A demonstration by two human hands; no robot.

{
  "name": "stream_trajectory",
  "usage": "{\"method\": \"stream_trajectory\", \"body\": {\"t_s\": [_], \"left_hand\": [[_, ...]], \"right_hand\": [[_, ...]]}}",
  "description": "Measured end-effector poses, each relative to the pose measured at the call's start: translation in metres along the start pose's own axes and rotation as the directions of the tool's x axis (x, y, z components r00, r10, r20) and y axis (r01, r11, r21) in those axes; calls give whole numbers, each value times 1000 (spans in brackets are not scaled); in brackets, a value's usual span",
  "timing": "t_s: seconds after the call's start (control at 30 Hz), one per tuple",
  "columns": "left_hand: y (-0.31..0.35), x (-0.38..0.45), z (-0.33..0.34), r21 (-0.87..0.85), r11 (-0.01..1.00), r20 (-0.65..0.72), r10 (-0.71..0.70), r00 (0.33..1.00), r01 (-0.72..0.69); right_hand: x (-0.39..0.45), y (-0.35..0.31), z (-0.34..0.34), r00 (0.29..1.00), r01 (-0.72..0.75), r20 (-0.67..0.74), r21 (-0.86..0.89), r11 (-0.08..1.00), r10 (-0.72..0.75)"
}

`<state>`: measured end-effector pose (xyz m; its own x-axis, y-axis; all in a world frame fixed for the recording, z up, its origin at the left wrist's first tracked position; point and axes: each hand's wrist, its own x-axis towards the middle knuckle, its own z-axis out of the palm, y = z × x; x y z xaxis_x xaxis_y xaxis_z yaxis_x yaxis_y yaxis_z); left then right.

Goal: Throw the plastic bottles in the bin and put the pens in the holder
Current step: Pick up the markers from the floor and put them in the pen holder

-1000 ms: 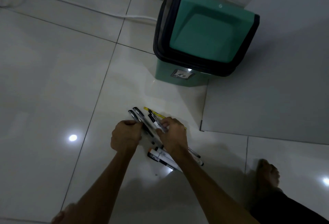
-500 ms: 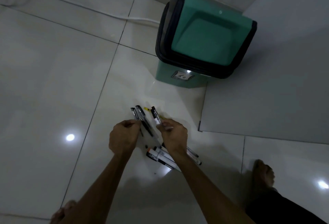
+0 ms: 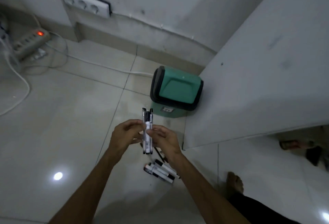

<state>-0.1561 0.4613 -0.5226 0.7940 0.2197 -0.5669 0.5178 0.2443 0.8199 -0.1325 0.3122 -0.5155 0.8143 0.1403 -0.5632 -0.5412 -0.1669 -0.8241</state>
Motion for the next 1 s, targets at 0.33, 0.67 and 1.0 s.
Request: {"method": "stream_trajectory", "body": {"t_s": [0.33, 0.67, 1.0], "left_hand": [[158, -126, -3, -10, 958, 85, 285, 955, -285], [327, -249, 32, 98, 814, 172, 553, 815, -572], [406, -313, 182, 102, 706, 352, 633, 689, -701]], "right_hand": [[-135, -152, 9, 976, 213, -52, 65, 975, -210], [-267, -306, -17, 892, 453, -107, 223, 863, -440], [-340, -384, -171, 781, 619, -194, 105, 779, -594]]}}
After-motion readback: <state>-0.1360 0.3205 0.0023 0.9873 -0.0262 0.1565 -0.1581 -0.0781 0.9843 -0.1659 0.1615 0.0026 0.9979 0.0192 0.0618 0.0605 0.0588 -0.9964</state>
